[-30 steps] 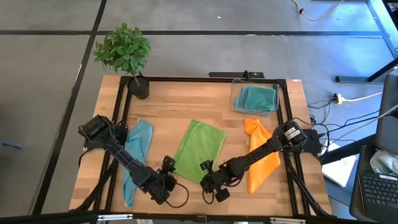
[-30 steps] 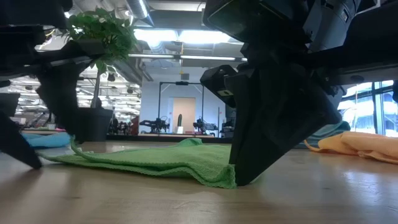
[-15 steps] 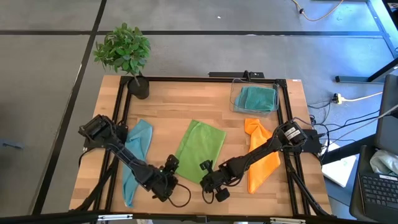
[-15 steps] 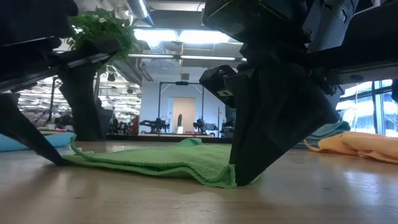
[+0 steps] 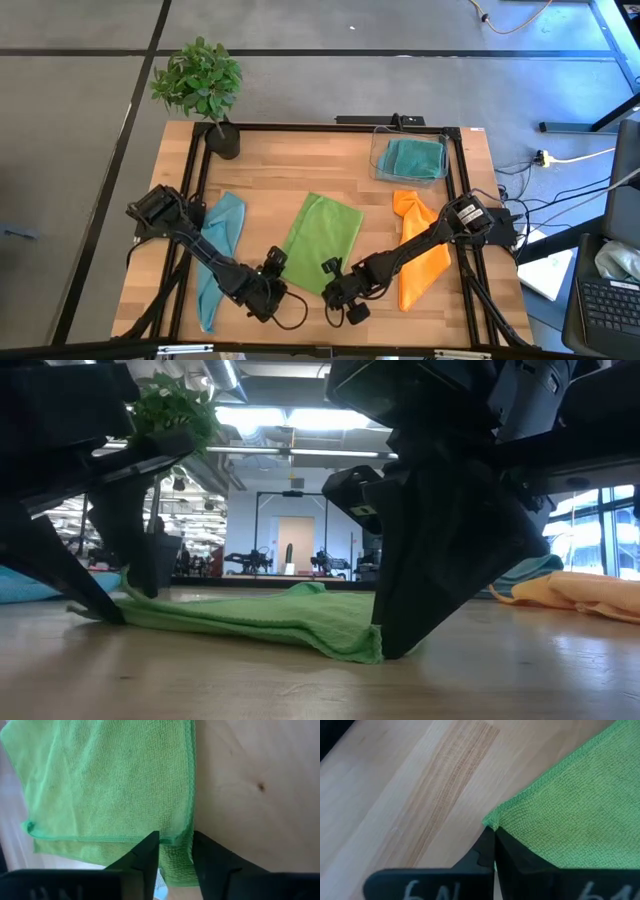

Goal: Fold microfiber towels
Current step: Fold the green microfiber towel

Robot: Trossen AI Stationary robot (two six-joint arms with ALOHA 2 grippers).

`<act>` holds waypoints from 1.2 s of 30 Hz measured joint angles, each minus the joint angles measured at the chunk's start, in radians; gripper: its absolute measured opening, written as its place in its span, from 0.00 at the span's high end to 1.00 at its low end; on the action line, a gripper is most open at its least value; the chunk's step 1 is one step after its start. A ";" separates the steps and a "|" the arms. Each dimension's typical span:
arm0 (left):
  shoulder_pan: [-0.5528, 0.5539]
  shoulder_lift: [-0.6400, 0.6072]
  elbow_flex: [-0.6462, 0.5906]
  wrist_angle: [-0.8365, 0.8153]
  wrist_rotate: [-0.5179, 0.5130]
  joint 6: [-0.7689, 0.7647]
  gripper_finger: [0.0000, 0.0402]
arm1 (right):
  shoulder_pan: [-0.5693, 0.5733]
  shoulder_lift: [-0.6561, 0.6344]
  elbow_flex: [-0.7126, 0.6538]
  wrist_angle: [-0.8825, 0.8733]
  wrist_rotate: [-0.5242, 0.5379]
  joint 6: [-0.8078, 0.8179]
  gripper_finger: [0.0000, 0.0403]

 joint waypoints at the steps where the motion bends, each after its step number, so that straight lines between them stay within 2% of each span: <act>1: -0.001 0.000 0.000 0.003 0.002 -0.014 0.75 | 0.000 0.000 0.000 -0.002 -0.001 0.000 0.99; 13: -0.003 0.000 0.000 0.073 0.040 -0.071 0.99 | 0.003 -0.008 -0.001 -0.019 -0.011 0.032 0.99; 22: -0.013 0.000 0.081 0.087 0.037 -0.105 0.99 | 0.037 -0.089 -0.007 -0.138 -0.020 0.067 0.99; 29: -0.014 -0.001 0.207 0.084 0.069 -0.218 1.00 | 0.086 -0.149 -0.006 -0.188 -0.015 0.123 0.98; 36: -0.021 -0.002 0.232 0.108 0.232 -0.422 1.00 | 0.155 -0.154 -0.002 -0.201 0.006 0.207 0.97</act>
